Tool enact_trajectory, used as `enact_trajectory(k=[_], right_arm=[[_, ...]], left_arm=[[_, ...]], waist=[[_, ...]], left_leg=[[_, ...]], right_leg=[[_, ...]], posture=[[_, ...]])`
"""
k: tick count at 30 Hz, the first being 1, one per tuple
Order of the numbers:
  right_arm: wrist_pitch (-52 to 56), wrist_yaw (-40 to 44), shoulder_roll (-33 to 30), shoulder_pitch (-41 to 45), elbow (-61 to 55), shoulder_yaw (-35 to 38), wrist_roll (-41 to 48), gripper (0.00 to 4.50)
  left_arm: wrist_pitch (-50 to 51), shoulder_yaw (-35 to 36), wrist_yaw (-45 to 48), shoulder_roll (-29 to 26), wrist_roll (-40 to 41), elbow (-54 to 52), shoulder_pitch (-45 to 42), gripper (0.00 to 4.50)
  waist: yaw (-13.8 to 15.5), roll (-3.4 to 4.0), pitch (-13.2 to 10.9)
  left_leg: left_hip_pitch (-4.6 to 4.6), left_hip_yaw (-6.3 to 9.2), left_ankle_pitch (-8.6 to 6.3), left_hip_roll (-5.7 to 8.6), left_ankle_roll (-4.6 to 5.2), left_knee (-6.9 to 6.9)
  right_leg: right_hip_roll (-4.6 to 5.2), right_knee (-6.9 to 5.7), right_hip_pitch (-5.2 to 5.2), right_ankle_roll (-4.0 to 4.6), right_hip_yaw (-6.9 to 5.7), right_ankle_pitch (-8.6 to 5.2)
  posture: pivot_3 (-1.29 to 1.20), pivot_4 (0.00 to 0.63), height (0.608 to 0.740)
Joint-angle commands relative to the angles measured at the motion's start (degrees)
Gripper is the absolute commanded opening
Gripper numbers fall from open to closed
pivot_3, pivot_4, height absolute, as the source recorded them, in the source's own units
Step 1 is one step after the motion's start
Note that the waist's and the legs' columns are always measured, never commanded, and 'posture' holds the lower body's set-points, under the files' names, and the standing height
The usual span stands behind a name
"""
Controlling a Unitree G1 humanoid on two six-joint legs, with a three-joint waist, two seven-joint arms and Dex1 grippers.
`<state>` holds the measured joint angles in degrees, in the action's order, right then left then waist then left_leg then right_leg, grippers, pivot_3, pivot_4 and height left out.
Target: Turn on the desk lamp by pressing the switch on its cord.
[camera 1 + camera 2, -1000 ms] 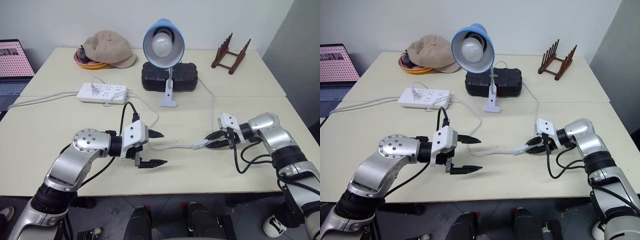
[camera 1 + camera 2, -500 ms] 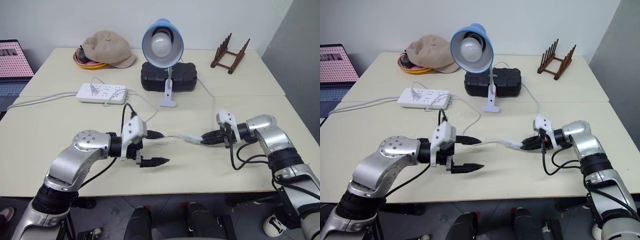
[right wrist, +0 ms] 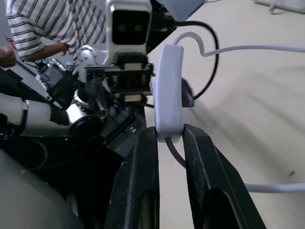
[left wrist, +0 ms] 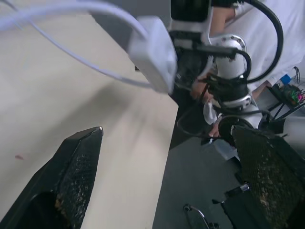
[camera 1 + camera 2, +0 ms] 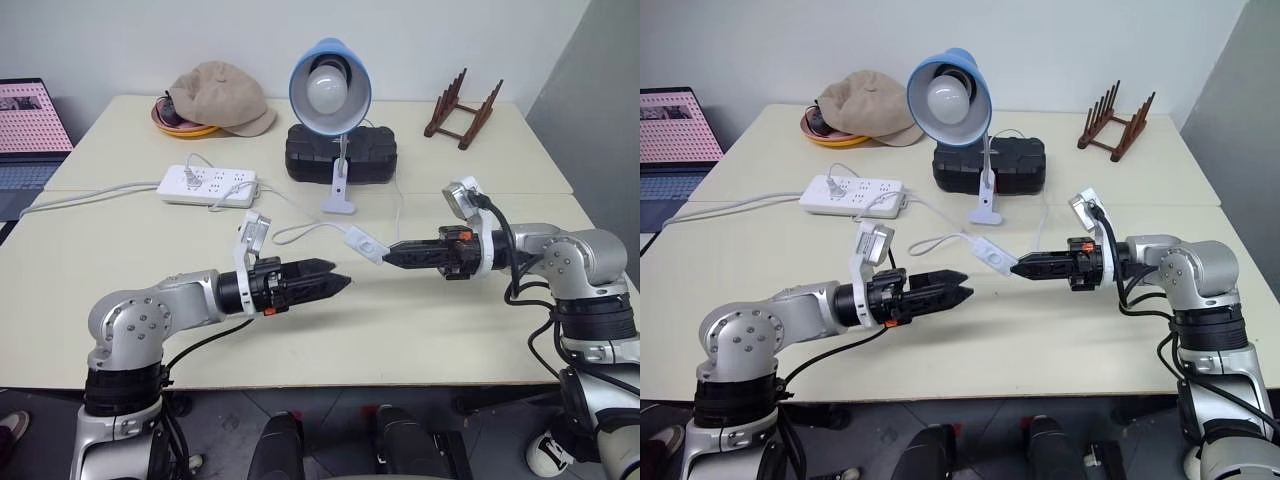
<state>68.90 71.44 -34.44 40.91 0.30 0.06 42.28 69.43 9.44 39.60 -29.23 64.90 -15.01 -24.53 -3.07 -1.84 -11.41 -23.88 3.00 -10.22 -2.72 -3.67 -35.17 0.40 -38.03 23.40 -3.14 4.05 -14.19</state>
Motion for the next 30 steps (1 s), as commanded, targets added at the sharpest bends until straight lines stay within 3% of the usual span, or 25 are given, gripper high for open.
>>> enact_trajectory(k=[1, 22, 23, 30], right_arm=[[1.2, -0.1, -1.5, -0.4, -3.2, 1.1, 3.4, 0.38], [2.1, -1.8, -3.0, -1.4, -6.0, 0.2, 7.3, 0.38], [2.1, -1.8, -3.0, -1.4, -6.0, 0.1, 7.4, 0.38], [1.5, -2.2, -3.0, -1.2, -5.7, -0.5, 7.9, 0.38]], left_arm=[[-0.1, -0.9, 0.8, 0.7, 1.5, 0.7, -2.6, 4.5], [-0.3, -2.0, 1.4, 3.3, 2.1, 4.7, -6.8, 4.5], [-0.3, -1.9, 1.3, 3.4, 2.2, 4.7, -6.9, 4.13], [-0.2, -1.4, 1.1, 3.7, 2.9, 4.5, -6.8, 2.79]], waist=[[0.0, 0.0, 0.0], [-0.1, 0.0, 0.0], [-0.1, 0.0, 0.0], [-0.1, 0.0, 0.0]], left_leg=[[0.0, 0.0, 0.0, 0.0, 0.0, 0.01], [-0.04, 0.0, -0.01, 0.0, 0.0, 0.06], [-0.04, 0.0, -0.01, 0.0, 0.0, 0.06], [-0.05, 0.0, -0.01, 0.0, 0.0, 0.06]], right_leg=[[0.0, 0.01, 0.0, 0.0, 0.0, 0.0], [-0.01, 0.06, 0.04, 0.0, -0.01, -0.01], [-0.01, 0.06, 0.04, 0.0, -0.01, -0.01], [0.0, 0.07, 0.05, 0.01, -0.01, -0.01]], posture=[[0.0, 0.15, 0.74], [0.0, 0.15, 0.74], [0.0, 0.15, 0.74], [0.0, 0.15, 0.74]])
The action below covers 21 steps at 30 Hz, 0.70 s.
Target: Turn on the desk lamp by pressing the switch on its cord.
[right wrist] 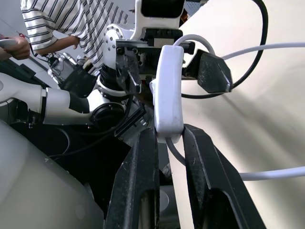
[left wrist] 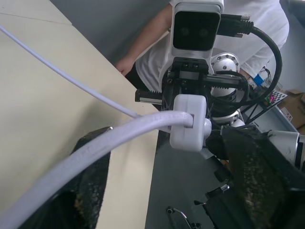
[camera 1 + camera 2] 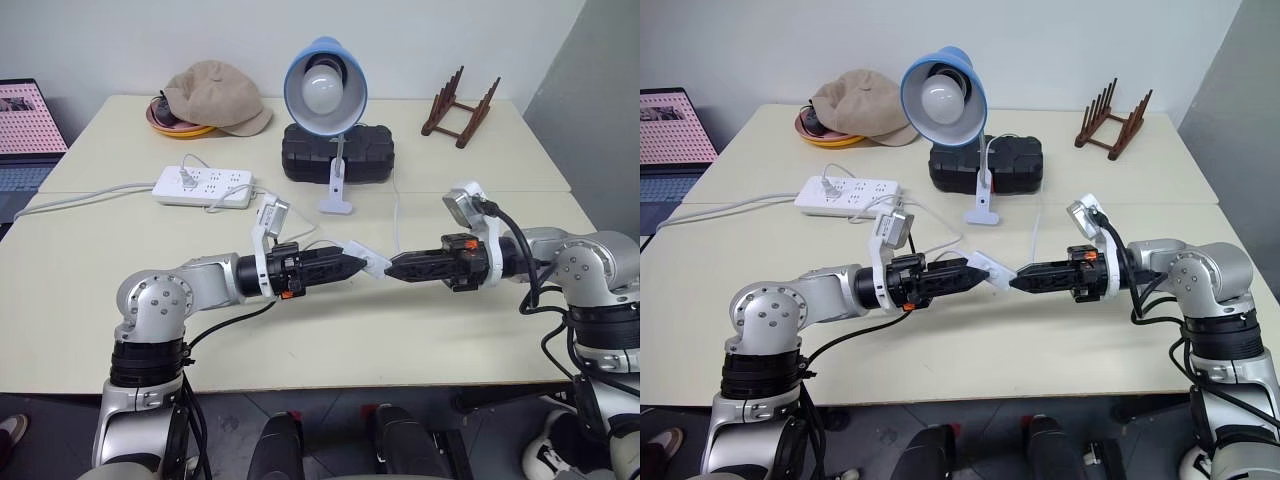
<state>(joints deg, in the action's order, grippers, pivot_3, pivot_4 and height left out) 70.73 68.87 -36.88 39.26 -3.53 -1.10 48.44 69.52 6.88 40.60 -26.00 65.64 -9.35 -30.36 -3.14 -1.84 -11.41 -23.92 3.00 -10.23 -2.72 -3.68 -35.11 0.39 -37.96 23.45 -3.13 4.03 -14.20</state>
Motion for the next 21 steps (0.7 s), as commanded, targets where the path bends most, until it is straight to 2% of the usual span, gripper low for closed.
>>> enact_trajectory(k=[1, 10, 12, 20, 21], right_arm=[[-0.4, 0.4, -0.6, 0.5, -1.8, 0.6, 1.8, 0.38], [-1.1, 0.3, -0.4, 1.2, -1.3, 0.3, 1.6, 0.38], [-1.1, 0.4, -0.5, 1.3, -1.1, 0.3, 1.5, 0.38], [-2.2, -0.7, -0.1, 0.9, -1.7, 0.6, 1.1, 0.38], [-2.9, -0.8, 0.1, 0.9, -1.9, 0.3, 0.7, 0.38]], left_arm=[[-0.2, 1.2, 0.0, 0.5, 2.3, -1.3, -1.0, 2.59], [-0.8, 0.4, 0.9, -0.4, 2.4, -1.5, -0.7, 0.88], [-0.8, 0.4, 1.1, -0.5, 2.5, -1.3, -0.6, 0.62], [-1.4, 0.9, -0.6, -1.1, 2.1, -2.6, 1.9, 0.48], [-1.6, 0.8, -0.2, -1.4, 2.2, -3.2, 2.9, 0.83]], waist=[[0.0, 0.0, 0.0], [0.0, 0.0, 0.0], [0.0, 0.0, 0.0], [0.0, 0.0, 0.0], [0.0, 0.0, 0.0]], left_leg=[[0.0, 0.0, 0.0, 0.0, 0.0, 0.0], [0.0, 0.0, 0.0, 0.0, 0.0, 0.0], [-0.01, 0.0, 0.0, 0.0, 0.0, 0.01], [-0.02, 0.0, 0.0, 0.0, 0.0, 0.03], [-0.03, 0.0, 0.0, 0.0, 0.0, 0.03]], right_leg=[[0.0, 0.0, 0.0, 0.0, 0.0, 0.0], [0.0, 0.02, 0.01, 0.01, 0.0, -0.01], [0.0, 0.02, 0.01, 0.02, 0.0, -0.01], [0.0, 0.03, 0.02, 0.03, 0.0, -0.02], [0.0, 0.03, 0.02, 0.03, 0.0, -0.02]], posture=[[0.0, 0.15, 0.74], [0.0, 0.15, 0.74], [0.0, 0.15, 0.74], [0.0, 0.15, 0.74], [0.0, 0.15, 0.74]])
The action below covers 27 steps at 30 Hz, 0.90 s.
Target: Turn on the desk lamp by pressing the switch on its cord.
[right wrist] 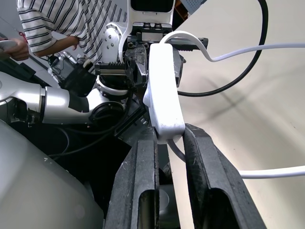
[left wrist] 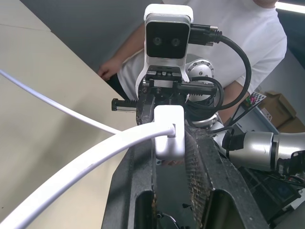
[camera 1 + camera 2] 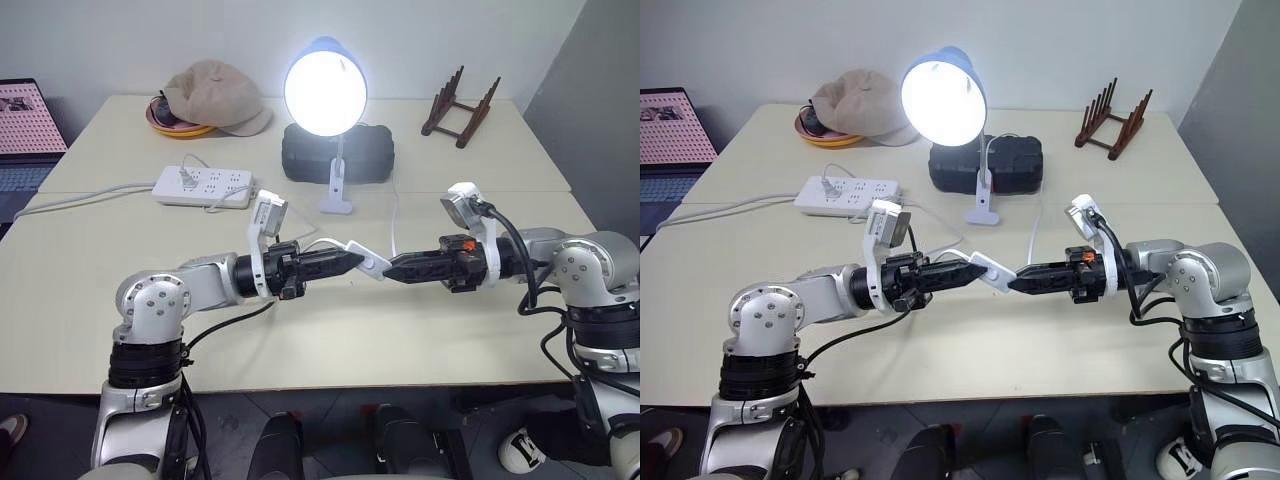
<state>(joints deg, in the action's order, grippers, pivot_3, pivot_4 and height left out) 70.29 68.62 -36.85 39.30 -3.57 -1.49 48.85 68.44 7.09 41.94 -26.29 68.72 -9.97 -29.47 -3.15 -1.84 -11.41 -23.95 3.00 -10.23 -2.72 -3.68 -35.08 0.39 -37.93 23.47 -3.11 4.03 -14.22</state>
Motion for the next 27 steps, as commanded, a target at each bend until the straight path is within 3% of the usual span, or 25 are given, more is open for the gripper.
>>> enact_trajectory(k=[1, 12, 17, 21, 27], right_arm=[[-3.6, -0.4, 0.0, 0.9, -2.2, 0.2, -0.4, 0.38], [-14.4, 1.2, 4.4, 10.0, 13.5, -2.5, -7.7, 0.38], [-30.5, -3.0, 6.8, 15.8, 28.4, -7.0, -21.4, 0.38], [-46.2, -5.5, 7.7, 17.3, 39.3, -11.7, -32.8, 0.38], [-58.4, -2.4, 9.2, 15.7, 44.4, -16.0, -41.1, 0.38]], left_arm=[[-1.3, 0.6, -1.1, -1.4, -1.4, -3.4, 3.2, 1.18], [-5.6, 5.9, -6.5, -0.4, 1.0, -8.9, 12.2, 3.38], [-7.5, 9.6, -6.6, -7.7, -2.1, -16.2, 16.7, 4.42], [-12.7, 9.7, -6.8, -13.3, -9.8, -22.0, 20.2, 4.46], [-26.4, 0.0, -1.7, -21.3, -29.2, -19.6, 16.7, 4.46]], waist=[[-0.1, 0.0, 0.0], [-0.2, 0.0, 0.0], [-0.4, -0.04, 0.0], [-0.2, -0.04, 0.0], [0.1, 0.0, -0.1]], left_leg=[[0.0, 0.0, 0.0, 0.0, 0.0, 0.0], [-0.02, -0.09, 0.0, 0.0, 0.0, 0.05], [0.01, -0.07, 0.0, -0.05, -0.01, 0.09], [-0.01, -0.12, -0.01, -0.02, -0.02, 0.15], [-0.16, -0.15, -0.02, 0.01, -0.05, 0.15]], right_leg=[[0.0, 0.01, 0.0, 0.0, 0.0, 0.0], [0.03, 0.07, 0.04, 0.25, 0.06, -0.14], [-0.02, 0.04, 0.11, 0.27, 0.05, -0.15], [0.03, 0.12, 0.11, 0.3, 0.07, -0.17], [0.06, 0.22, 0.17, 0.29, 0.07, -0.16]], posture=[[0.0, 0.15, 0.74], [0.0, 0.15, 0.74], [0.0, 0.15, 0.74], [0.0, 0.15, 0.74], [0.0, 0.15, 0.74]])
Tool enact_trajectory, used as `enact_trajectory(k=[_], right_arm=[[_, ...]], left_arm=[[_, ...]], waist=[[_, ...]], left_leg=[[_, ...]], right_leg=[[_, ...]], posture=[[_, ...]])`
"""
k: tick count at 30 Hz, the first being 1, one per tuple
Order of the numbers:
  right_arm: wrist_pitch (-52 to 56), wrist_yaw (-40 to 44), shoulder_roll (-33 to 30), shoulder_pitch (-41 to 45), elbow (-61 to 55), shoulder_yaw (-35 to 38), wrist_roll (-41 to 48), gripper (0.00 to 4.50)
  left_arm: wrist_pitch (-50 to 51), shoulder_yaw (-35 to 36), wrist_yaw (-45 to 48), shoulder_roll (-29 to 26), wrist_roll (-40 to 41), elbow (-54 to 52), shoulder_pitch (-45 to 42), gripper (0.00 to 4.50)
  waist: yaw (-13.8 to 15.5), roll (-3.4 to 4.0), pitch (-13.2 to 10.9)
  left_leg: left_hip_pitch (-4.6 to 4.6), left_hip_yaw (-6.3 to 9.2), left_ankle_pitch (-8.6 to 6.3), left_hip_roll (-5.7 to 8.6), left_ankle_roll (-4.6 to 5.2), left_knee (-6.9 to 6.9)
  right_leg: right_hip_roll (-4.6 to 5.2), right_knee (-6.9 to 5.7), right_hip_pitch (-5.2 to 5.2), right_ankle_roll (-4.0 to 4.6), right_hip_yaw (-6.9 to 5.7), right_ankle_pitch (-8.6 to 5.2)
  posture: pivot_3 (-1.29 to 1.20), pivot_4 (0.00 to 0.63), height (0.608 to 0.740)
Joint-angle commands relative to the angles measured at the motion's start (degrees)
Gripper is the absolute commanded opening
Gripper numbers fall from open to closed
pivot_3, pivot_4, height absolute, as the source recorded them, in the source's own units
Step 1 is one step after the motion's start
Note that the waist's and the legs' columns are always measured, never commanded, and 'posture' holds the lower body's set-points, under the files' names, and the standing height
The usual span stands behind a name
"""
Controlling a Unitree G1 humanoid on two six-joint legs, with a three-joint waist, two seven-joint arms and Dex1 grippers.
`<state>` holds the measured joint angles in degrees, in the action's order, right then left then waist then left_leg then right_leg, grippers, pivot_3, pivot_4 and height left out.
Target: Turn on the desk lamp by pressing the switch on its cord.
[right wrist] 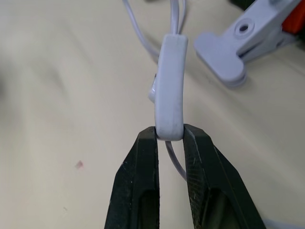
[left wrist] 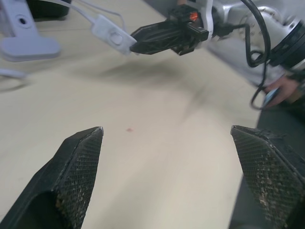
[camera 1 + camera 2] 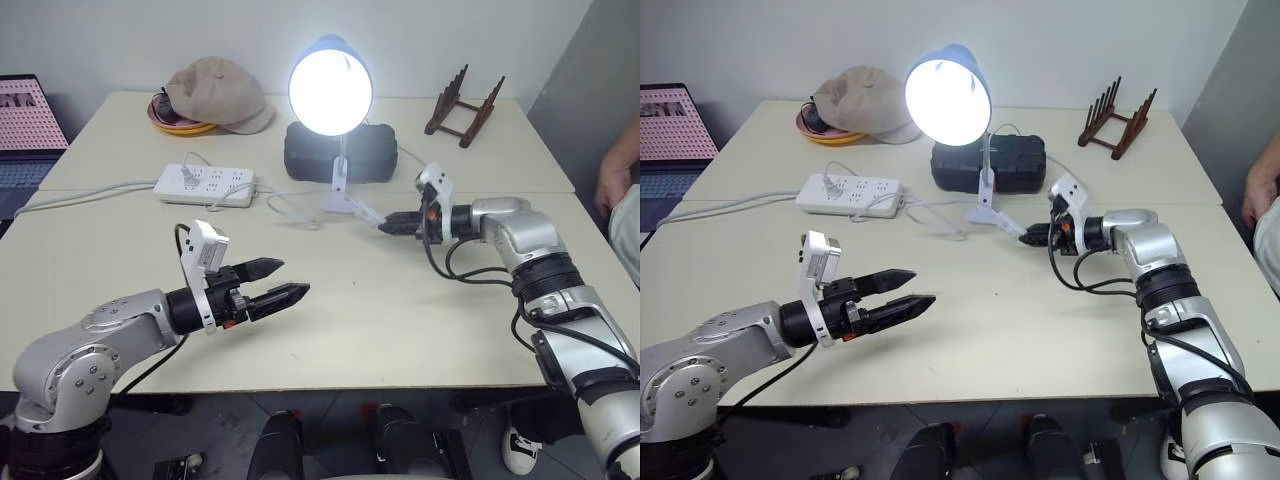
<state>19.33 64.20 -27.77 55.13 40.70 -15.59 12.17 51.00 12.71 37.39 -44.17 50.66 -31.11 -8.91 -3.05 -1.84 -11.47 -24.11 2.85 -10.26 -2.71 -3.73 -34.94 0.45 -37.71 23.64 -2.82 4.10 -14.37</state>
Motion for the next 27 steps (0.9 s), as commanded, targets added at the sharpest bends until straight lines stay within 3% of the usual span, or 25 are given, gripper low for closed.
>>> enact_trajectory(k=[1, 3, 7, 8, 17, 27], right_arm=[[-9.1, 2.0, 0.2, -0.5, 0.4, -2.4, -5.5, 0.38], [-10.9, 1.7, 0.5, -1.7, 0.3, -2.4, -6.8, 1.08], [-7.5, 4.4, -0.9, -4.2, -5.4, 0.2, -4.9, 1.92], [-6.5, 5.3, -2.1, -5.2, -7.8, 0.8, -4.4, 2.02], [6.2, 8.6, -12.7, -15.7, -34.0, 8.9, 3.6, 4.34], [15.5, 5.2, -20.3, -24.7, -50.6, 16.3, 9.9, 4.45]], left_arm=[[-10.3, -6.8, 3.9, -4.0, -12.8, 2.2, -4.6, 4.46], [-12.7, -7.9, 6.1, -4.6, -14.7, 3.7, -5.3, 4.5], [-14.4, -8.4, 9.2, -4.8, -16.2, 7.4, -7.7, 4.5], [-14.3, -8.8, 10.2, -5.1, -16.3, 8.3, -9.0, 4.5], [-11.5, -11.2, 20.1, -7.7, -15.0, 11.9, -15.4, 4.5], [-19.4, -14.3, 27.8, -11.2, -24.8, 24.4, -21.7, 4.5]], waist=[[0.0, 0.0, 0.0], [-0.2, 0.0, 0.0], [-0.2, 0.01, 0.0], [-0.2, 0.02, 0.0], [0.1, 0.07, -0.1], [-0.3, 0.08, -0.1]], left_leg=[[0.0, 0.01, 0.0, -0.01, 0.0, 0.0], [0.02, 0.01, 0.0, -0.02, 0.0, 0.0], [0.01, 0.01, 0.0, -0.03, 0.0, 0.04], [0.0, 0.01, 0.0, -0.03, 0.0, 0.04], [-0.27, 0.03, 0.0, -0.03, 0.01, 0.04], [-0.29, 0.02, 0.01, -0.04, 0.02, -0.03]], right_leg=[[-0.01, -0.01, 0.01, 0.0, -0.02, 0.0], [-0.03, -0.03, 0.01, 0.0, -0.02, 0.0], [-0.02, -0.03, 0.02, -0.02, -0.01, 0.01], [-0.02, -0.07, 0.05, -0.18, -0.01, 0.1], [-0.03, -0.21, 0.37, -0.27, -0.04, 0.15], [-0.05, -0.31, 0.44, -0.01, -0.01, 0.0]], posture=[[0.0, 0.15, 0.74], [0.0, 0.15, 0.74], [0.0, 0.15, 0.74], [0.0, 0.15, 0.74], [0.0, 0.15, 0.74], [0.0, 0.15, 0.74]])
